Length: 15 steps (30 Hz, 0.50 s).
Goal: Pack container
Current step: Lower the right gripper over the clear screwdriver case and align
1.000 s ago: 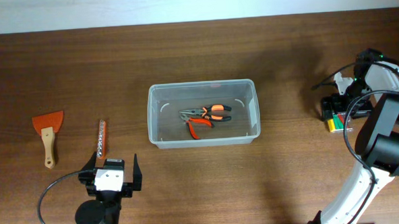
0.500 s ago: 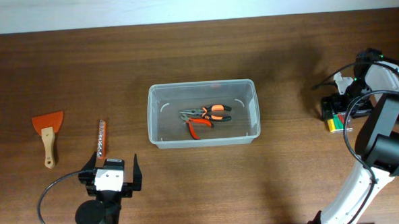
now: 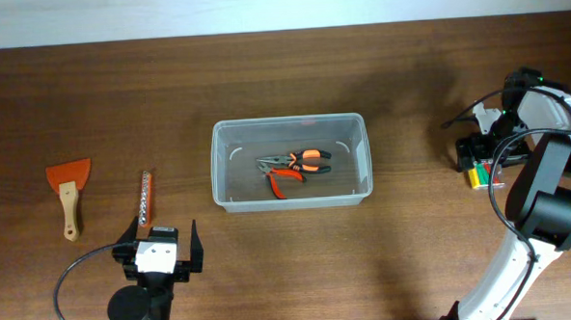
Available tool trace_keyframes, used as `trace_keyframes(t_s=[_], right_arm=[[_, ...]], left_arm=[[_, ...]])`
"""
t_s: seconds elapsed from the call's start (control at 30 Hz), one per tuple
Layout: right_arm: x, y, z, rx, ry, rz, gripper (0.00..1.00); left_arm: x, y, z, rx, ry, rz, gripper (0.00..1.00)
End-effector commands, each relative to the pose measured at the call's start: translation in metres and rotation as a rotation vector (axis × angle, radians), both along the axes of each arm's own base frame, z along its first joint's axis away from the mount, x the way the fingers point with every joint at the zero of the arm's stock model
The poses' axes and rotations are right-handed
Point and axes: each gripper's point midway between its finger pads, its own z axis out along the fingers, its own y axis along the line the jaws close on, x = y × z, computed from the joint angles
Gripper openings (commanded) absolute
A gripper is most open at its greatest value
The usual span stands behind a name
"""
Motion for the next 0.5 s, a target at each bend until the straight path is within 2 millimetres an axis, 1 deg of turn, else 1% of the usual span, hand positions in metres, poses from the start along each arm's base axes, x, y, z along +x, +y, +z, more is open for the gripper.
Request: trace_keyframes(t_s=[0.0,0.03,0.13,0.17,0.4,0.43,0.47], right_arm=[[-0.0014,0.0026,-0.0052,-0.01,0.015,0.015,0.98],[-0.0014,0.0026,-0.0052,-0.01,0.015,0.015,0.95],[-0.0013,0.0026,-0.0052,-0.01,0.014,0.015,0.8],[-0.0012,0.0025,-0.0052,-0.011,0.014,0.015,0.78],[-0.0011,0.0025,-0.0053,-0.011,0.014,0.015,0.77],[-0.0011,0.0024,-0.0053,-0.011,0.014,0.015,0.76],[-0.0011,0.0024,-0.0053,-0.011,0.014,0.015,0.73]], left_arm=[[-0.0001,-0.0006,-0.0008,-0.007,-0.002,-0.004,0.99],[-0.0001,-0.0006,-0.0008,-0.007,-0.002,-0.004,0.99],[-0.0001,-0.0006,-0.0008,-0.007,-0.002,-0.004,0.99],[-0.0001,-0.0006,-0.0008,-0.007,-0.002,-0.004,0.99],[-0.0001,-0.0006,-0.0008,-0.007,-0.002,-0.004,0.99],[-0.0001,-0.0006,-0.0008,-0.007,-0.002,-0.004,0.99],[-0.0001,-0.0006,-0.0008,-0.007,-0.002,-0.004,0.99]])
